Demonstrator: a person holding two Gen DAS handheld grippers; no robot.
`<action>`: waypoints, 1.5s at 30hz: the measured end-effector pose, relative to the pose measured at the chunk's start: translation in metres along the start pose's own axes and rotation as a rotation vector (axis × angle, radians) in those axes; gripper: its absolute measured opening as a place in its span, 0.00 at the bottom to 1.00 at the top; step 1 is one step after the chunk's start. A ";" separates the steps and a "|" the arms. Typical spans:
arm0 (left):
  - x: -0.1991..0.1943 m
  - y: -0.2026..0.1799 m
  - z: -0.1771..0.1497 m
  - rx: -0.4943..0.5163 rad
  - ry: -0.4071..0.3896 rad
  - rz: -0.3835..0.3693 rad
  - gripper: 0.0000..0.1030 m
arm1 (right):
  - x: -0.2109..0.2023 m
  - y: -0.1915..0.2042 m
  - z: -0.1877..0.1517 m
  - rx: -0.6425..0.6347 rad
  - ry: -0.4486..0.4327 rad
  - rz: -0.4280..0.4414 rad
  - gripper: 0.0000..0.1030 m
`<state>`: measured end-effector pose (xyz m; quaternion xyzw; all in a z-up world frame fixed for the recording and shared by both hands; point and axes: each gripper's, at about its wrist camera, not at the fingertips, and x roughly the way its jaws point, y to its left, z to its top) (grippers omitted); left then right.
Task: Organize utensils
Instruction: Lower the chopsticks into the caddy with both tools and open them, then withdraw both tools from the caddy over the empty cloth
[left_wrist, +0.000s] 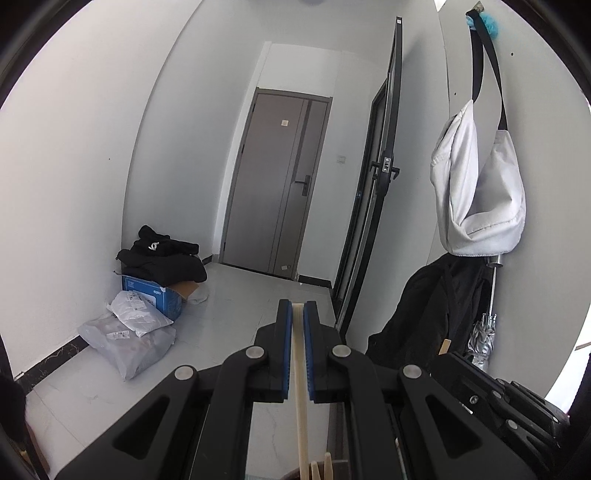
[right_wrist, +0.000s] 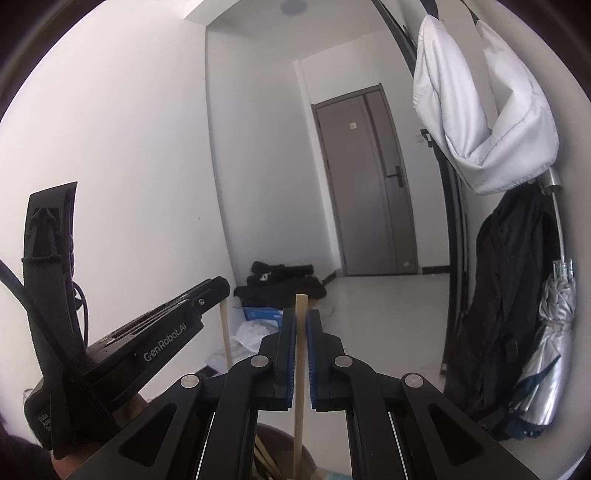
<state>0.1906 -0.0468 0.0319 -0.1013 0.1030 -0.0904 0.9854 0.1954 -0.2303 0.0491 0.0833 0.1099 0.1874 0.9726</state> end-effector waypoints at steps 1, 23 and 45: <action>-0.003 0.000 0.000 0.005 0.009 -0.009 0.03 | -0.002 -0.001 -0.001 0.005 0.007 -0.006 0.05; -0.030 0.003 -0.017 -0.010 0.335 -0.200 0.03 | -0.012 0.007 -0.041 0.115 0.320 0.065 0.09; -0.152 -0.004 0.018 0.008 0.239 0.038 0.99 | -0.150 0.038 -0.022 0.113 0.177 -0.077 0.78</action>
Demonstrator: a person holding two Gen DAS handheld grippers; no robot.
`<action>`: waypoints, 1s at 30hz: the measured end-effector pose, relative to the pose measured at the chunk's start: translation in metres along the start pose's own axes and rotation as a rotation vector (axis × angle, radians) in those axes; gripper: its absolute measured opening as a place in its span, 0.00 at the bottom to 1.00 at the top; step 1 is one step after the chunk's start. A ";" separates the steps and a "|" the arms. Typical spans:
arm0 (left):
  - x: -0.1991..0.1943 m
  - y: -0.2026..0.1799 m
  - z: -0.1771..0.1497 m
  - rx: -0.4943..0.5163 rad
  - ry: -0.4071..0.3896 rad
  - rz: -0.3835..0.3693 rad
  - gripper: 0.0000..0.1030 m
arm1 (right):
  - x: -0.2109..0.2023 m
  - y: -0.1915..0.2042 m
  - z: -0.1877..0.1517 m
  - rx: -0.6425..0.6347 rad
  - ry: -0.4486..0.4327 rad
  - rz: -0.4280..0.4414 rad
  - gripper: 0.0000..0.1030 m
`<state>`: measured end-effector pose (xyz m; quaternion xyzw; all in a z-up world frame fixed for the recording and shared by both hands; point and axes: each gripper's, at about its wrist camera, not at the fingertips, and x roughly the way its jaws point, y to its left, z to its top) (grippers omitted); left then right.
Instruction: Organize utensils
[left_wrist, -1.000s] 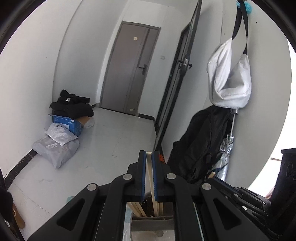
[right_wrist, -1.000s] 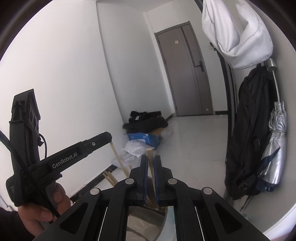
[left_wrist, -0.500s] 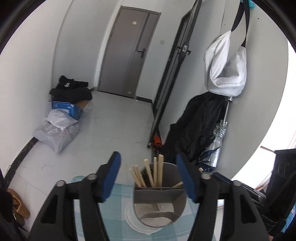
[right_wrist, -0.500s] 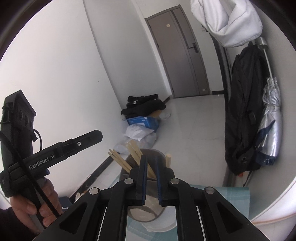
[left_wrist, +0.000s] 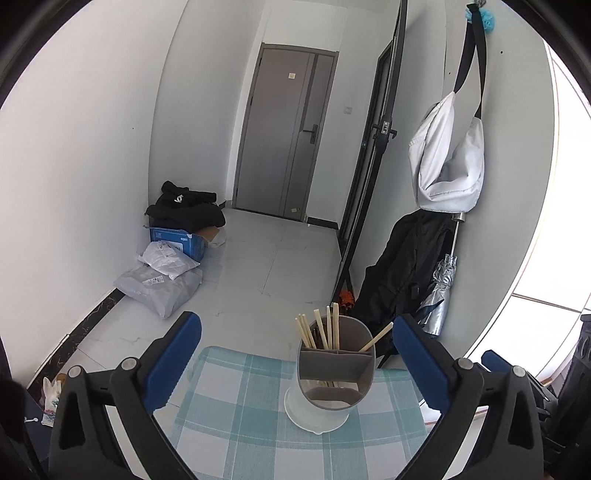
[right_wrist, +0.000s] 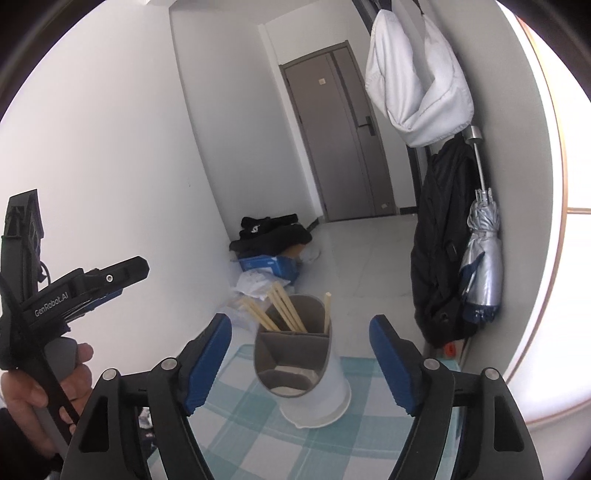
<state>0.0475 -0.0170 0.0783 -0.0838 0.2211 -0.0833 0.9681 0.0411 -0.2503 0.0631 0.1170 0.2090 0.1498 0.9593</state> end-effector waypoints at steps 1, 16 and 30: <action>-0.004 -0.002 -0.001 0.008 0.000 0.000 0.99 | -0.005 0.002 -0.002 -0.004 -0.010 -0.005 0.81; -0.045 0.002 -0.045 0.044 -0.030 0.040 0.99 | -0.060 0.030 -0.041 -0.082 -0.079 -0.085 1.00; -0.043 0.002 -0.084 0.061 -0.044 0.056 0.99 | -0.065 0.029 -0.082 -0.098 -0.051 -0.128 1.00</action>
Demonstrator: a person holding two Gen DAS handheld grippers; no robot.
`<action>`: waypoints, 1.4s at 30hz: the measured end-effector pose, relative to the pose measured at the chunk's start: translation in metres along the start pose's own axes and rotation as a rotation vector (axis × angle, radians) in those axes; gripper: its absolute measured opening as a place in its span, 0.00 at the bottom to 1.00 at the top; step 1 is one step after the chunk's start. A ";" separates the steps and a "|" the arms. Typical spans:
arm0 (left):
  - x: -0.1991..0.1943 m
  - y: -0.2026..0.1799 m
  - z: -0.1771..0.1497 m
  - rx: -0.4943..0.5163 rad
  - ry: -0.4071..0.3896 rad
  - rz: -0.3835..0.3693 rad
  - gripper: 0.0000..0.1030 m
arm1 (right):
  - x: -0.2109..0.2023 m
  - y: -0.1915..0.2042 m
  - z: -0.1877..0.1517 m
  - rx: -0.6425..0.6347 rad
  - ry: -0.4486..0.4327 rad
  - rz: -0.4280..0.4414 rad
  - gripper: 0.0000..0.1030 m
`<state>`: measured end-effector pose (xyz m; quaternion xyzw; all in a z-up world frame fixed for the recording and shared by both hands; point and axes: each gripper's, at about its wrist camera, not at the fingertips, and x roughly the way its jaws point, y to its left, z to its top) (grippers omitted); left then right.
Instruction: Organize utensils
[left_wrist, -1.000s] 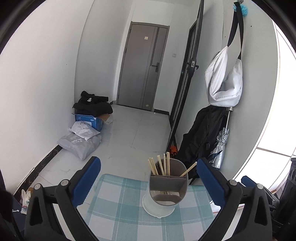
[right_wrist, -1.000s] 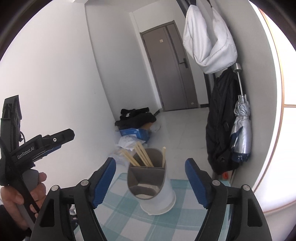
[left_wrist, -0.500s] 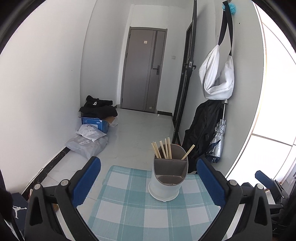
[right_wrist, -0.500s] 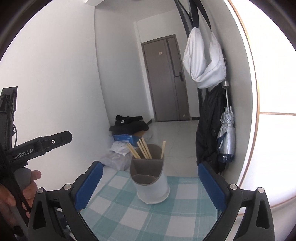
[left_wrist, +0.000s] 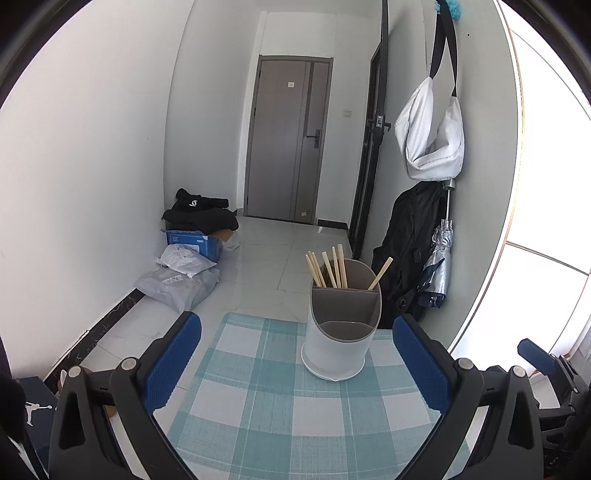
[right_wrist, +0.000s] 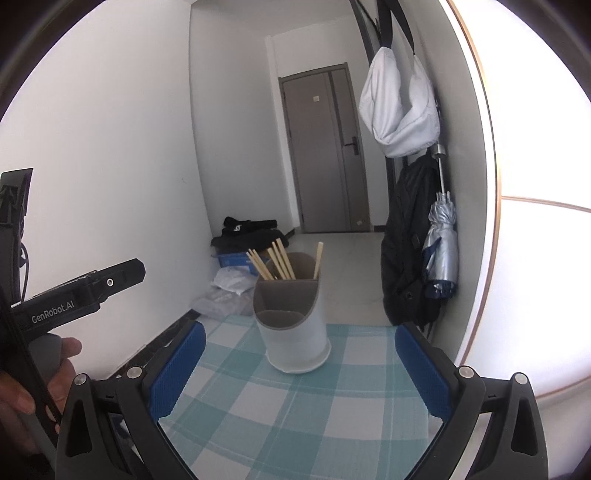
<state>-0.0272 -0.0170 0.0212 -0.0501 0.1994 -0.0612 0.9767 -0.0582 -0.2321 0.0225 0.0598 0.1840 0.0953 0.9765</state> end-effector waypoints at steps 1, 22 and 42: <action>0.000 0.000 -0.001 -0.001 -0.002 0.004 0.99 | 0.001 0.000 -0.002 -0.003 0.006 0.000 1.00; -0.002 0.012 -0.005 -0.062 -0.031 0.013 0.99 | 0.012 0.001 -0.013 -0.004 0.029 -0.003 1.00; -0.002 0.013 -0.005 -0.061 -0.035 0.047 0.99 | 0.013 -0.002 -0.014 0.017 0.034 0.001 1.00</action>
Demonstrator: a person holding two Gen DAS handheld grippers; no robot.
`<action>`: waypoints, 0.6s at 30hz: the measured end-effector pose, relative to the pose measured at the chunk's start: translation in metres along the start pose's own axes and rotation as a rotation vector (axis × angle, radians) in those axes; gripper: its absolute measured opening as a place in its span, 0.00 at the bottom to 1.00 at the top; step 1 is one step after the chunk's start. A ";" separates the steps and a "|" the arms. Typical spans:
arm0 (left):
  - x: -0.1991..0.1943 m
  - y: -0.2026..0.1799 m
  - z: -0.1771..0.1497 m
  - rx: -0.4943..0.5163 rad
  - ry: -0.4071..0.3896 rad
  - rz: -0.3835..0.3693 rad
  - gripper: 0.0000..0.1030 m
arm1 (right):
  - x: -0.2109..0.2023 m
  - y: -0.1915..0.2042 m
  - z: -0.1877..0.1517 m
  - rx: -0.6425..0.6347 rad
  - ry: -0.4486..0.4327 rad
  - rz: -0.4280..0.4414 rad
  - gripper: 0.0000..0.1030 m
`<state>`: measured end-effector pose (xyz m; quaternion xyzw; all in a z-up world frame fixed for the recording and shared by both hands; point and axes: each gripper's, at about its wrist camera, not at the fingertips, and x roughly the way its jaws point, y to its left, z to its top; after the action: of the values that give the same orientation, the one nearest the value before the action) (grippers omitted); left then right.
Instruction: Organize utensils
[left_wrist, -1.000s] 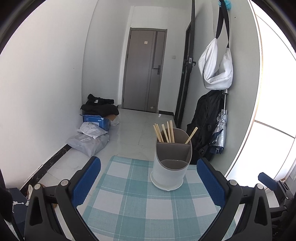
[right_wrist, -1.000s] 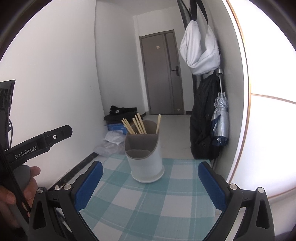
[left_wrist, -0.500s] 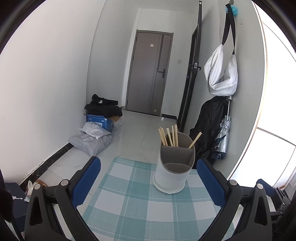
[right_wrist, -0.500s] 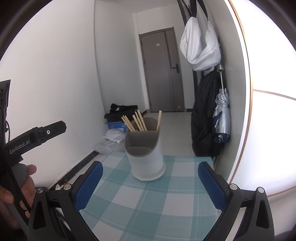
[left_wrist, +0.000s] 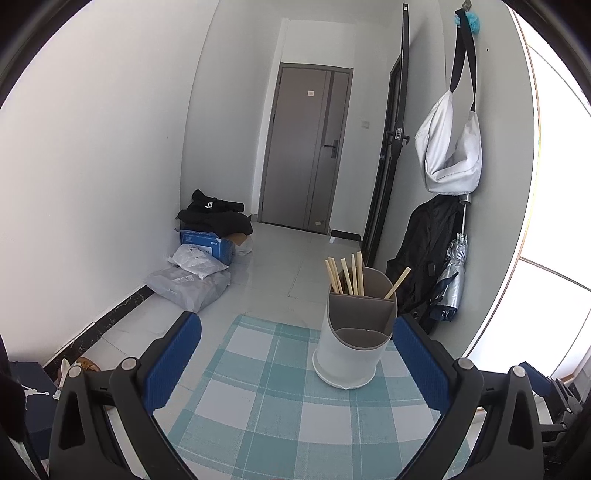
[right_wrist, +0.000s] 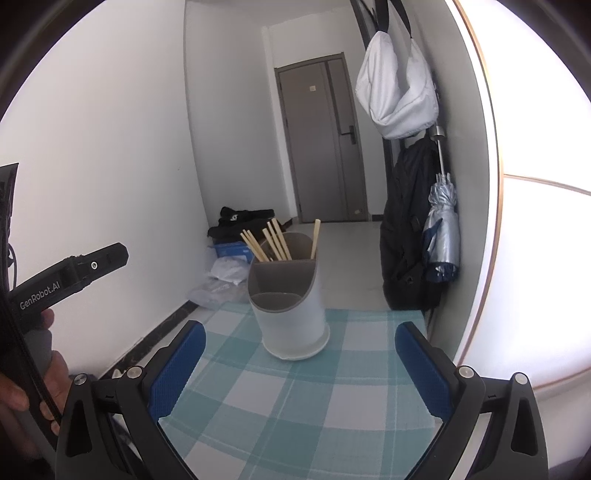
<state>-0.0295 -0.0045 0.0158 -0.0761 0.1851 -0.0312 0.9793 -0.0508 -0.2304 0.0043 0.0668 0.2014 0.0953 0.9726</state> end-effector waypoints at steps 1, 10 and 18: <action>0.001 0.000 0.000 0.000 0.003 0.004 0.99 | 0.000 0.000 0.000 0.000 -0.001 -0.001 1.00; 0.004 -0.002 -0.003 0.008 0.019 0.009 0.99 | 0.000 0.001 0.000 -0.001 -0.002 -0.004 1.00; 0.003 0.002 -0.002 -0.005 0.013 0.021 0.99 | 0.001 -0.001 0.000 0.014 0.001 -0.006 1.00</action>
<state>-0.0269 -0.0034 0.0126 -0.0762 0.1923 -0.0210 0.9781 -0.0501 -0.2315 0.0036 0.0731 0.2029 0.0912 0.9722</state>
